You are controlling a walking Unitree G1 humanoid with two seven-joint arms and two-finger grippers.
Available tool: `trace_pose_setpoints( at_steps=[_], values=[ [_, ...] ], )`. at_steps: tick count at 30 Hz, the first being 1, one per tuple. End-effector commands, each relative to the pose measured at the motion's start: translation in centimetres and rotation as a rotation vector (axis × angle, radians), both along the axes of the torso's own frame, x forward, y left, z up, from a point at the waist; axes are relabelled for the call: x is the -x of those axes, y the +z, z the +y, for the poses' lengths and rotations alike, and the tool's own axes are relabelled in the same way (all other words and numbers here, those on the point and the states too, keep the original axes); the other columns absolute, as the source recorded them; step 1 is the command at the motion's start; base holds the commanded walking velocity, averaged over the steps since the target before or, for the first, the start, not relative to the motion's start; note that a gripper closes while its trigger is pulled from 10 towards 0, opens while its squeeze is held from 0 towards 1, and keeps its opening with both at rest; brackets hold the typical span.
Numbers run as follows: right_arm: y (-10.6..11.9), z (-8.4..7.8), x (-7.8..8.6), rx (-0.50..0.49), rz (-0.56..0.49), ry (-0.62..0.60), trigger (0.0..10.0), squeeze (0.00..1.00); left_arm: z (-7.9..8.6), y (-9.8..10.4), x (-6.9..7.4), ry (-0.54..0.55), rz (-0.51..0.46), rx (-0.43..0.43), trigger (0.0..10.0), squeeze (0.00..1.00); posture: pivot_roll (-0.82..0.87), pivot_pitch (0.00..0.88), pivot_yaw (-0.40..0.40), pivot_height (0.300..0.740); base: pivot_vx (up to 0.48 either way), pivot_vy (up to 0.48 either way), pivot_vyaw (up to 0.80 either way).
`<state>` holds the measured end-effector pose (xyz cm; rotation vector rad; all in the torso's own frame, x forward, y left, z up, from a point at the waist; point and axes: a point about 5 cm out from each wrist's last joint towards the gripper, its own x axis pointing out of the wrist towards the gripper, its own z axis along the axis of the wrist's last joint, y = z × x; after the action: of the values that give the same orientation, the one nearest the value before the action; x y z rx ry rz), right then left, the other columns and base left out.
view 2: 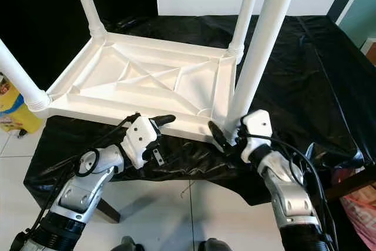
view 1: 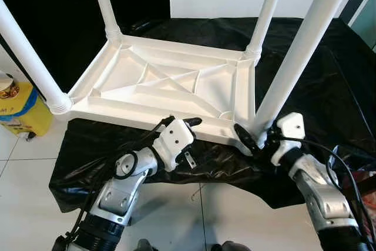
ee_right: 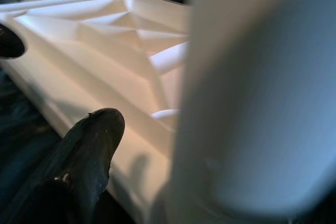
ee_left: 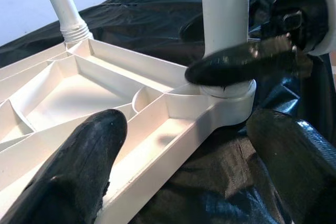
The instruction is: Building children table
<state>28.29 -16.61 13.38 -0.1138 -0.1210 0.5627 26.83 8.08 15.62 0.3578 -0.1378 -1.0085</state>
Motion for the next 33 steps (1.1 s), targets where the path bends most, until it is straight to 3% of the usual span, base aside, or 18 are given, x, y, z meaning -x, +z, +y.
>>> trace_pose_setpoints(
  at_steps=[1,5,6,8,9,18,19,20,26,33],
  values=[
    [-0.4,0.5,-0.4,0.036,0.007,0.059,10.0,0.0,0.2,0.2,-0.1,0.009,0.003,0.0,10.0,0.0,-0.03,0.09,-0.037,0.74,0.0,0.0,0.0],
    [-0.4,1.4,-1.4,0.053,0.012,0.133,10.0,0.0,0.2,0.3,-0.2,0.019,-0.004,0.001,10.0,0.0,-0.01,0.083,-0.044,0.74,0.0,0.0,0.0],
    [-0.5,1.5,-1.5,0.063,0.015,0.143,6.6,0.0,0.3,0.3,-0.2,0.021,-0.006,0.0,10.0,0.0,-0.01,0.081,-0.044,0.74,0.0,0.0,0.0],
    [-0.7,1.5,-1.6,0.071,0.016,0.154,6.6,0.0,0.4,0.4,-0.2,0.022,-0.008,-0.001,10.0,0.0,-0.01,0.081,-0.044,0.74,0.0,0.0,0.0],
    [-0.9,1.5,-1.7,0.074,0.019,0.159,0.0,0.0,0.5,0.5,-0.2,0.024,-0.01,-0.002,10.0,0.0,0.0,0.08,-0.045,0.74,0.0,0.0,0.0],
    [-1.8,0.9,-1.2,0.066,0.043,0.138,0.0,0.0,0.8,0.6,-0.5,0.034,-0.014,-0.003,10.0,0.0,-0.01,0.086,-0.044,0.74,0.0,0.0,0.0],
    [-1.9,0.9,-1.2,0.057,0.045,0.125,4.2,0.0,0.7,0.6,-0.4,0.031,-0.013,0.0,10.0,0.0,-0.02,0.09,-0.045,0.74,0.0,0.0,0.0],
    [-2.0,0.8,-1.2,0.051,0.047,0.111,10.0,0.0,0.6,0.7,-0.4,0.028,-0.012,0.002,10.0,0.0,-0.02,0.09,-0.045,0.74,0.0,0.0,0.0],
    [-2.0,0.8,-1.0,0.029,0.043,0.041,10.0,0.0,0.5,0.6,-0.5,0.025,-0.01,0.007,10.0,0.0,-0.04,0.097,-0.045,0.74,0.0,0.0,0.0],
    [-2.1,0.9,-0.6,-0.03,0.037,-0.174,10.0,0.0,0.2,0.5,-0.6,0.012,-0.001,0.016,10.0,0.0,-0.07,0.103,-0.033,0.74,0.0,0.0,0.0]
  ],
)
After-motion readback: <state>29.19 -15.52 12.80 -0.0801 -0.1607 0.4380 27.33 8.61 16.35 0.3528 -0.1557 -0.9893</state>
